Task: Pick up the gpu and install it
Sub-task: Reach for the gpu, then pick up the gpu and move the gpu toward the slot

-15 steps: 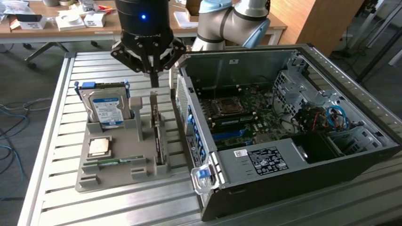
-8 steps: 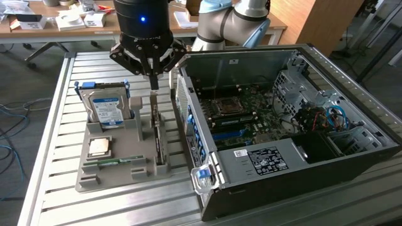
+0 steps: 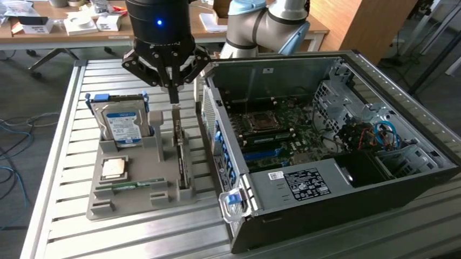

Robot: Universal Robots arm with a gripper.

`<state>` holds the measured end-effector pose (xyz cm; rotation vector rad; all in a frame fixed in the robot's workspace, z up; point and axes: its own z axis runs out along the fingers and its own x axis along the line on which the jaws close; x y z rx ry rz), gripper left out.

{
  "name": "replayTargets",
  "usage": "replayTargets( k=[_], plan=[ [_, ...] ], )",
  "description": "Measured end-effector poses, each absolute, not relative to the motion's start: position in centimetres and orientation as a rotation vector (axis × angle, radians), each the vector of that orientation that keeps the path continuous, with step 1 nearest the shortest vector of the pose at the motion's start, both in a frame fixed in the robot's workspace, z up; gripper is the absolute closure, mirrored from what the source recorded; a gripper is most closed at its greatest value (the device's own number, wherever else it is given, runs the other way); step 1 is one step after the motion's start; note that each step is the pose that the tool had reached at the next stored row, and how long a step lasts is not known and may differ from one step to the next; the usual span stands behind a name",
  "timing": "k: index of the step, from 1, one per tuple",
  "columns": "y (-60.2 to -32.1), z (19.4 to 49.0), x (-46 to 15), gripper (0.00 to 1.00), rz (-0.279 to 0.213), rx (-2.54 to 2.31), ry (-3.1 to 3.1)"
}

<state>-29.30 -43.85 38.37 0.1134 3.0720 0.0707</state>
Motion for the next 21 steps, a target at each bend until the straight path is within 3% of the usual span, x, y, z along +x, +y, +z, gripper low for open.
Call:
replayTargets(
  k=[17,20,21],
  plan=[
    [-44.07,38.37,-29.3,0.89,0.071,0.114,3.072],
    [-44.07,38.37,-29.3,0.83,0.071,0.114,3.072],
    [-44.07,38.37,-29.3,0.77,0.071,0.114,3.072]
  ],
)
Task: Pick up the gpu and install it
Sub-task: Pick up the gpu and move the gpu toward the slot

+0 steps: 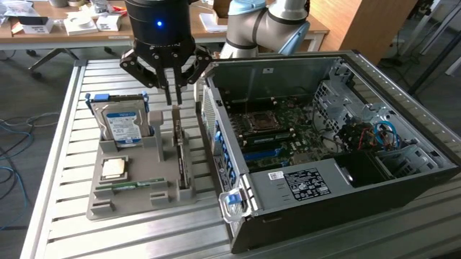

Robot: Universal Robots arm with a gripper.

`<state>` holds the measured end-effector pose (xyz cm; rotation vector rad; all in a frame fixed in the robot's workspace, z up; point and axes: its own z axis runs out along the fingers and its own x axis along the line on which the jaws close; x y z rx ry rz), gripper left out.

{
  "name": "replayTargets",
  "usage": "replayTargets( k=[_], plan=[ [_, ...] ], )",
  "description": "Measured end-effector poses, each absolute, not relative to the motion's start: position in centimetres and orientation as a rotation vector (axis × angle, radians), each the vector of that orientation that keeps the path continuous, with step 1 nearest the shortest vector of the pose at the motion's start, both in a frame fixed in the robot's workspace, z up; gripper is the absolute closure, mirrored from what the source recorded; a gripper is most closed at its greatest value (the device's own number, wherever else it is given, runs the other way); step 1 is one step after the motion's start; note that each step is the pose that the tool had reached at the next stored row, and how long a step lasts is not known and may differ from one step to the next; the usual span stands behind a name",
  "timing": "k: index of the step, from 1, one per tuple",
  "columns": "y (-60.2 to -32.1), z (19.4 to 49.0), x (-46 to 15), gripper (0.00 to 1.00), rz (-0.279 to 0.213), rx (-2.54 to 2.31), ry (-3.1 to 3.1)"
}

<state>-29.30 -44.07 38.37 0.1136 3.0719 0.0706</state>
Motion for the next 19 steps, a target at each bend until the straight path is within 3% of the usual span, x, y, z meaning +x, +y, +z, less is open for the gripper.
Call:
replayTargets(
  k=[5,19],
  plan=[
    [-44.1,38.4,-29.3,0.58,0.071,0.114,3.072],
    [-44.1,36.5,-29.3,0.58,0.071,0.114,3.072]
  ],
)
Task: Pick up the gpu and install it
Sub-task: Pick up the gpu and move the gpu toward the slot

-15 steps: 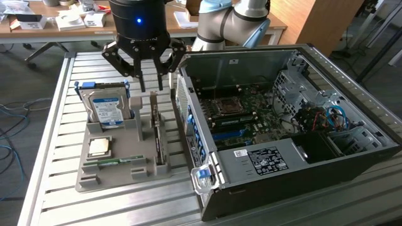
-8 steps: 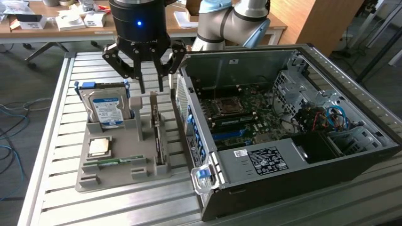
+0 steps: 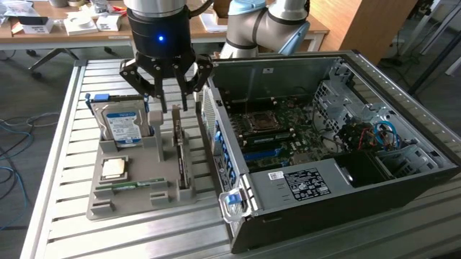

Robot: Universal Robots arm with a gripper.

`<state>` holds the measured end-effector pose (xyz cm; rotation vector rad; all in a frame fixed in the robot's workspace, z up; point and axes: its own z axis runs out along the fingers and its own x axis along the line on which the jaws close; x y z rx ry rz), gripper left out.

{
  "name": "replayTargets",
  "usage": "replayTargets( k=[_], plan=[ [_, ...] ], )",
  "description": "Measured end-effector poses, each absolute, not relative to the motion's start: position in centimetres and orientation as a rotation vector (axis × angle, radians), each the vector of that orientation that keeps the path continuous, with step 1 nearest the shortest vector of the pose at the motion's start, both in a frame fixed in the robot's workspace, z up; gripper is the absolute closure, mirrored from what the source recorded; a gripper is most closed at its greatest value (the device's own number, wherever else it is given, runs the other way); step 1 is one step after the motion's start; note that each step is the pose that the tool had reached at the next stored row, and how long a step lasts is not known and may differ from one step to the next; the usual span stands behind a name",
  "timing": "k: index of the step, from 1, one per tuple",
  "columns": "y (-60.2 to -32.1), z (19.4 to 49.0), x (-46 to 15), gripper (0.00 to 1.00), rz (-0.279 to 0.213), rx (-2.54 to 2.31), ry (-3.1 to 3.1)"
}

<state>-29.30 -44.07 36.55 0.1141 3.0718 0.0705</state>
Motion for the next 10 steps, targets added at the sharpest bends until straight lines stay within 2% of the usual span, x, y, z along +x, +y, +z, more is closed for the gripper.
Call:
replayTargets(
  k=[10],
  plan=[
    [-44.1,34.8,-29.3,0.58,0.07,0.118,3.071]
  ],
)
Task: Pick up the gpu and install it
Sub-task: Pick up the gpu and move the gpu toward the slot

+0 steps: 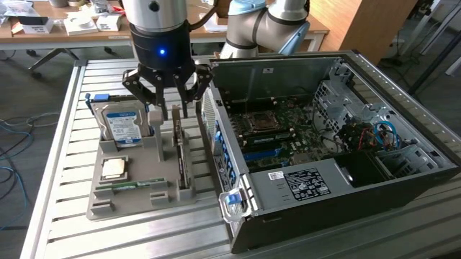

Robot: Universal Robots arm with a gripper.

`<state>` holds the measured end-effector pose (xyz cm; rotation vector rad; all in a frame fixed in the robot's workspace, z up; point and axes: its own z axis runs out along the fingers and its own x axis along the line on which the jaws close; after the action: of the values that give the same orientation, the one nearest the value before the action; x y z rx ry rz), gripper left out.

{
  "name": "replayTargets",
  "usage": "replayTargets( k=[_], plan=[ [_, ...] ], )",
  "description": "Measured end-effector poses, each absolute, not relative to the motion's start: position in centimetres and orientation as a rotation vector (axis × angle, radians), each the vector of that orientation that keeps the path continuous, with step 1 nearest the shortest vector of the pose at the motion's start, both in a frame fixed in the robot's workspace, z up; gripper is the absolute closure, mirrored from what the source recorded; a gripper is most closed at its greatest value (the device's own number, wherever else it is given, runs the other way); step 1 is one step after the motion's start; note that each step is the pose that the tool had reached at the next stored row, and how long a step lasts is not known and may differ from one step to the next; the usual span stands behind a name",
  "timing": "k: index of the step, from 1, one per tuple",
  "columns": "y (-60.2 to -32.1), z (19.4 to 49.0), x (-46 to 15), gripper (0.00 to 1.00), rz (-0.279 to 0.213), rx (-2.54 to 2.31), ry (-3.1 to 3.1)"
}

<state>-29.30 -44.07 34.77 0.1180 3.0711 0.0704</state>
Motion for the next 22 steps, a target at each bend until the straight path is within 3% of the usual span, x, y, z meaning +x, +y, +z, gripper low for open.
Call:
replayTargets(
  k=[22],
  plan=[
    [-44.1,31.9,-29.3,0.58,0.069,0.154,3.069]
  ],
)
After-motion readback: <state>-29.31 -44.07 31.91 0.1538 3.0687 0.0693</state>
